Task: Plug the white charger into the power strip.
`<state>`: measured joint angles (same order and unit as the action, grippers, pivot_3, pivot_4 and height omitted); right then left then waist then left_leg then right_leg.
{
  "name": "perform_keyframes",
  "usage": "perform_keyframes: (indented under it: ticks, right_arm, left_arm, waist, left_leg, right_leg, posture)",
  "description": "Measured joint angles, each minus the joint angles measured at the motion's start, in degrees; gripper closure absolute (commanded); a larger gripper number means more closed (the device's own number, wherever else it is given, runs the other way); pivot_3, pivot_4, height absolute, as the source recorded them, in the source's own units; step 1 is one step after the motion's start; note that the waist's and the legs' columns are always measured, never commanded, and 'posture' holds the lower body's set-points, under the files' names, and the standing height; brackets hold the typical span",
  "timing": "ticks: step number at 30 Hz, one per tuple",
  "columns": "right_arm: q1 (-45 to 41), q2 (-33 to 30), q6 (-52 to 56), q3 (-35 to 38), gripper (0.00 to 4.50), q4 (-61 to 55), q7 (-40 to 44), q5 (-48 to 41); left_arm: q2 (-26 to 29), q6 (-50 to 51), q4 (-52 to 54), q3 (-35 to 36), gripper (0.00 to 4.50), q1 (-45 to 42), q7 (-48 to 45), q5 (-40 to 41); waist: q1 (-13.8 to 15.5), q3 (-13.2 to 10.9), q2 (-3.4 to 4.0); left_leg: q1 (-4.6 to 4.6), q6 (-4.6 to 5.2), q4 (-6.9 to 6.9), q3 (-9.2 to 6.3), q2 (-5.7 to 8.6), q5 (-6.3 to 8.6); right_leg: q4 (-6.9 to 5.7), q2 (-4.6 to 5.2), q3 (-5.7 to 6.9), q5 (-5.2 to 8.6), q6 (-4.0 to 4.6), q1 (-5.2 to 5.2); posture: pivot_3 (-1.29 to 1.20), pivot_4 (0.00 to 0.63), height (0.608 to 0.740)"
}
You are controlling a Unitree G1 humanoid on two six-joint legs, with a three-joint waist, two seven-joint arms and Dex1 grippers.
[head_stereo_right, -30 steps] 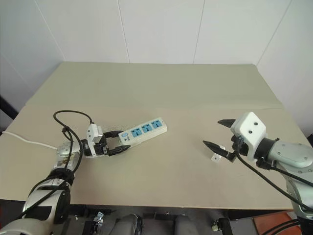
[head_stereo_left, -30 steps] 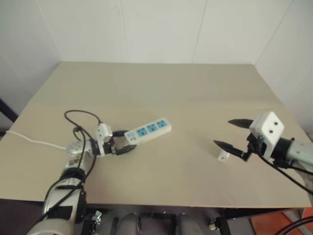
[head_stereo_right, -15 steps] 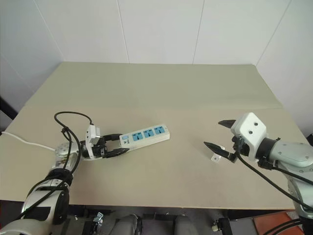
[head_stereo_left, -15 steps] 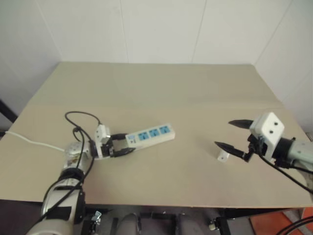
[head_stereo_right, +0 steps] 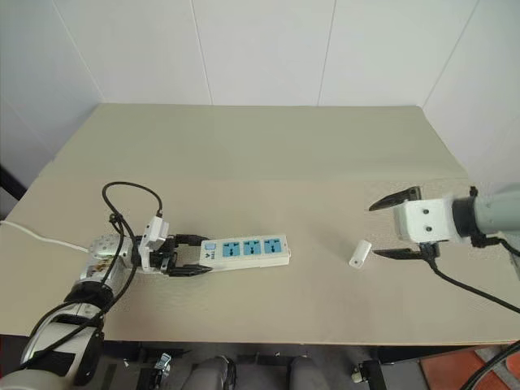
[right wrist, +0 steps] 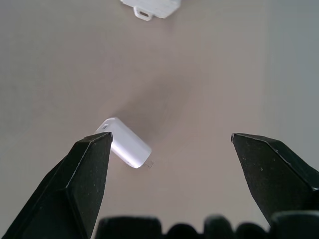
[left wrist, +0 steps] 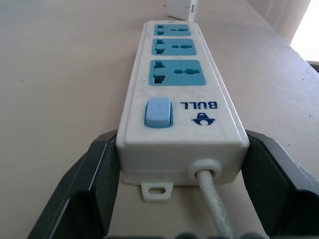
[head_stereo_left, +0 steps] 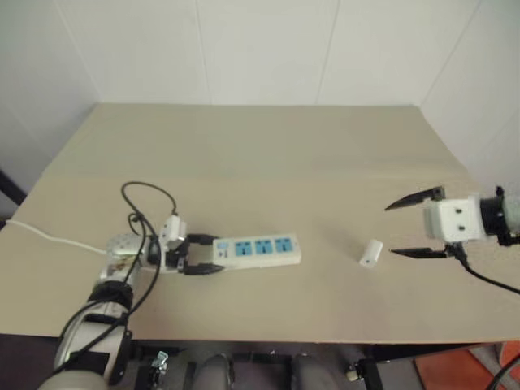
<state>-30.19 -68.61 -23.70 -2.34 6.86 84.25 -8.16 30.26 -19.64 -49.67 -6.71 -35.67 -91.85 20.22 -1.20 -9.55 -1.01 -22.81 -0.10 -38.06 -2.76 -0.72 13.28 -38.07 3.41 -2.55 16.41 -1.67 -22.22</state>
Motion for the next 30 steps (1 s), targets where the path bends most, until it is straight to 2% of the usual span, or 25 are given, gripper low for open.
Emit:
perform_keyframes:
  ticks: [2, 8, 12, 19, 30]
  right_arm:
    - [-6.54, -0.54, -7.82, -7.24, 0.00, 3.48, 3.98, 0.37]
    - [-20.92, -2.50, -25.57, -31.01, 0.00, 9.48, 4.78, 3.05]
    - [-28.35, -1.26, -33.10, -39.53, 0.00, 16.73, 4.94, 5.71]
    - [-32.98, 2.66, -37.16, -46.39, 0.00, 21.86, 5.01, 6.04]
    - [-33.66, 6.81, -38.14, -48.11, 0.00, 26.16, 5.07, 7.31]
  left_arm:
    - [0.44, 0.02, 0.57, -1.77, 1.25, 0.01, -0.01, 0.98]
    - [1.04, -0.01, 2.54, -5.36, 1.25, 0.36, -0.01, 3.66]
    - [1.49, 0.01, 3.95, -7.06, 1.25, 0.94, -0.05, 4.84]
    - [1.67, 0.28, 4.74, -8.09, 1.25, 1.16, -0.06, 5.66]
    - [1.66, 0.87, 4.86, -8.05, 1.25, 1.16, -0.11, 5.69]
  waist:
    - [-0.02, -0.01, 0.01]
    - [0.39, -0.05, 0.06]
    - [0.29, -0.07, 0.08]
    - [0.29, -0.08, 0.10]
    - [0.29, -0.09, 0.12]
  left_leg:
    - [-0.01, 0.00, 0.00, 0.02, 0.00, 0.00]
    - [-0.04, 0.00, -0.01, 0.03, 0.02, 0.00]
    - [-0.03, 0.00, -0.01, 0.04, 0.02, 0.00]
    - [-0.03, 0.00, -0.01, 0.01, 0.01, 0.00]
    - [-0.02, 0.00, -0.01, 0.01, 0.01, 0.00]
  right_leg:
    - [0.00, 0.01, -0.01, 0.00, 0.00, -0.02]
    - [0.01, 0.06, 0.00, 0.00, 0.00, -0.10]
    - [0.00, 0.06, -0.02, 0.00, 0.01, -0.12]
    - [-0.02, 0.05, -0.02, 0.00, 0.01, -0.13]
    - [-0.04, 0.05, -0.02, 0.00, 0.02, -0.15]
  posture:
    - [0.00, 0.150, 0.740]
    - [0.00, 0.150, 0.740]
    - [0.00, 0.150, 0.740]
    - [0.00, 0.150, 0.740]
    - [0.00, 0.150, 0.740]
